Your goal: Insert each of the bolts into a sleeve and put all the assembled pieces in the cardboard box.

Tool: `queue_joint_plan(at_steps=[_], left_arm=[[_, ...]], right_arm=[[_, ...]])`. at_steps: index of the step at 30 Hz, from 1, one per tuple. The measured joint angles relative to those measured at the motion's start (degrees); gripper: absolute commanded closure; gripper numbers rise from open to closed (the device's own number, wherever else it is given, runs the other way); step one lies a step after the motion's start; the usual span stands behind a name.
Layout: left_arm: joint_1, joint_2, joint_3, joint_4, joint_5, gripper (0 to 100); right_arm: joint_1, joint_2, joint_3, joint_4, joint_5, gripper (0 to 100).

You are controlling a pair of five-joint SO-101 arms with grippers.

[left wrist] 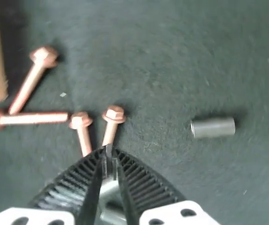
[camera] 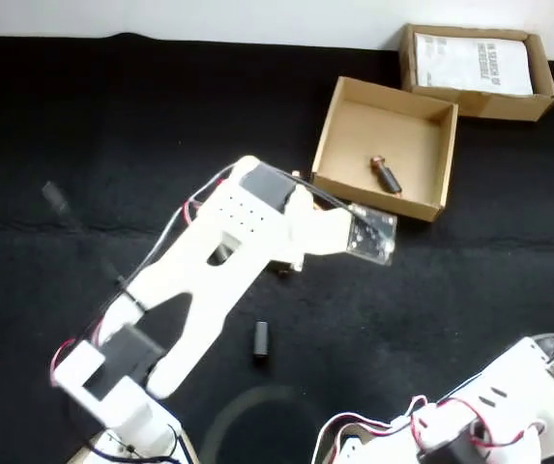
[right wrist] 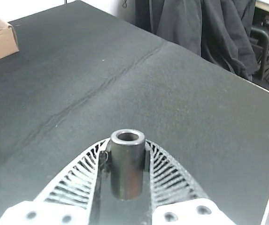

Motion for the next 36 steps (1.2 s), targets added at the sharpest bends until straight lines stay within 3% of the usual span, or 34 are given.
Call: queue_joint_plan(at_steps=[3,6,17,28,36], left_arm=[[0.0,4.4,-3.7,1.8,-9.2,99],[0.0,8.1,-7.1,2.0,-13.2,99],[0.0,23.4,-22.7,-10.5,-13.5,99],[0.0,38.9,-42.4,-12.0,-13.5,98],[0.0,45.2,-52.2,-7.8,-13.5,75]], right_arm=[[0.0,0.0,5.7,-6.7,0.1,98.7],[0.0,0.1,10.1,-11.9,0.1,98.7],[0.0,0.3,20.4,-20.6,4.1,98.7],[0.0,0.3,21.4,-22.3,4.3,98.6],[0.0,0.3,21.4,-22.3,7.2,98.6]])
